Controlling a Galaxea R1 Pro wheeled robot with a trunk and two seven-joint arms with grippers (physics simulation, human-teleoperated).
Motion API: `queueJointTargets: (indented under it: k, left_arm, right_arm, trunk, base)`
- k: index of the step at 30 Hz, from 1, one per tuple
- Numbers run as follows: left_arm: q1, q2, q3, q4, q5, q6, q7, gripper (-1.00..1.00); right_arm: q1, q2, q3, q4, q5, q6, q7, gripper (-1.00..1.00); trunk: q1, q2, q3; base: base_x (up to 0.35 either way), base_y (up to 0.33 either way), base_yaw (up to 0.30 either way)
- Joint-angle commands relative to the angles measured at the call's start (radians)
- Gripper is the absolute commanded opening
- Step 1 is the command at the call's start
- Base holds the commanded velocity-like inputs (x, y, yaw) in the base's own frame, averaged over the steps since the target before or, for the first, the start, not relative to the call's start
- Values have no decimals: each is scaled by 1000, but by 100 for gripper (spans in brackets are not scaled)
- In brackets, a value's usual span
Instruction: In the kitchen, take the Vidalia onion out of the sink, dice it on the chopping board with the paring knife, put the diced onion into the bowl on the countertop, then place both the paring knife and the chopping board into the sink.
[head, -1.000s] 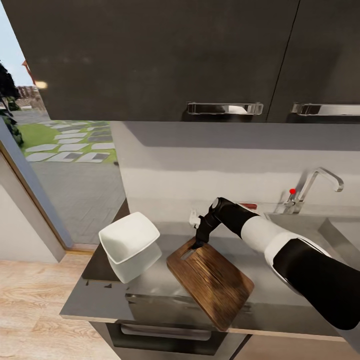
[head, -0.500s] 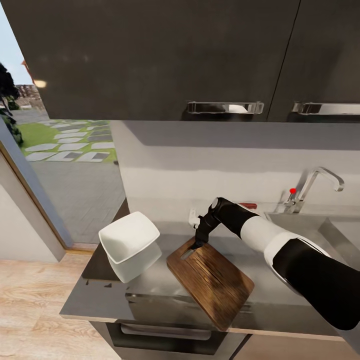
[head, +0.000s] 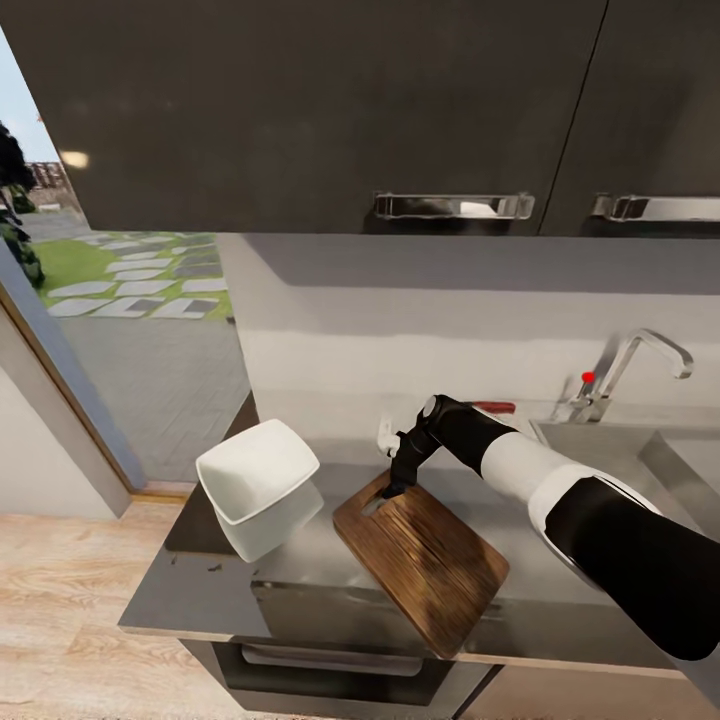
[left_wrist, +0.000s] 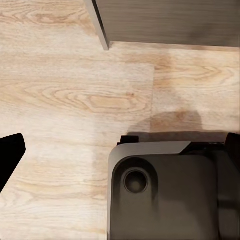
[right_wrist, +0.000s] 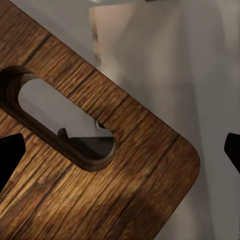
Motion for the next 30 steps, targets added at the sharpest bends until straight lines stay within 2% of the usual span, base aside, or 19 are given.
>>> queueJointTargets:
  k: [1, 13, 24, 30]
  left_arm:
    - [0, 0, -1, -1, -1, -2, 3, 100]
    - [0, 0, -1, -1, -1, -2, 3, 100]
    - [0, 0, -40, -1, 0, -2, 5, 100]
    - [0, 0, -42, -1, 0, -2, 5, 100]
  right_arm:
    - [0, 0, -5, -2, 6, 9, 5, 100]
    - [0, 0, -5, -2, 6, 9, 5, 100]
    - [0, -3, -5, -2, 6, 10, 3, 100]
    - [0, -3, -6, -2, 6, 10, 2, 100]
  trunk:
    - [0, -1, -3]
    - [0, -1, -18]
    - [0, -1, -32]
    - [0, -1, -40]
  base:
    - [0, 0, 0]
    - [68, 30, 0]
    - [50, 36, 0]
    - [1, 1, 0]
